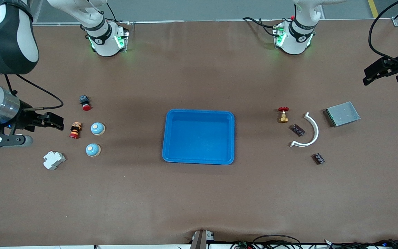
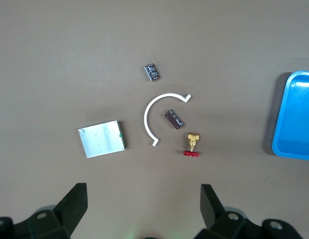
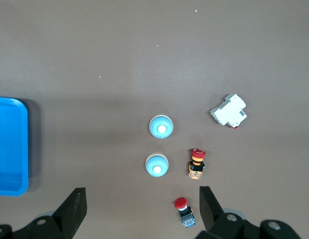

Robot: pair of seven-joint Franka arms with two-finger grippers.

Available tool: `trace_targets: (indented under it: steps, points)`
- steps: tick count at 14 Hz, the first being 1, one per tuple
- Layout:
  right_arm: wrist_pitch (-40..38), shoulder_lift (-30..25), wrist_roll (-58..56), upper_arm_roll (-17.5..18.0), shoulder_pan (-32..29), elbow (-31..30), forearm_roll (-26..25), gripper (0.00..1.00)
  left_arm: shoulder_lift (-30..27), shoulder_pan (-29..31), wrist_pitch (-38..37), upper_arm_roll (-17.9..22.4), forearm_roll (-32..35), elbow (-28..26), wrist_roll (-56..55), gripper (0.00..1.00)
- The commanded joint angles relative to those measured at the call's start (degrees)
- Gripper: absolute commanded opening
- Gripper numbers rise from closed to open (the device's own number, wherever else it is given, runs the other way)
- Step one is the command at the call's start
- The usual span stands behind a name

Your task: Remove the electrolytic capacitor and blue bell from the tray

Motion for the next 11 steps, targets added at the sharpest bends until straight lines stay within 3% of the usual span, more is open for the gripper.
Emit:
trace_targets:
  steps: [1,11]
  points:
    - [-1.2,-2.72,-2.86,-0.86,0.36,-0.67,-0.88,1.0,-1.01,0.24,-0.84,-0.07,-0.93,-0.21,0.76,1.0]
    - [-6.47,-8.71,-7.26,-1.31,-3.86,-1.2,-0.79,1.0,-1.1,0.24,-1.19,-0.07,-0.93,-0.21,0.06,1.0]
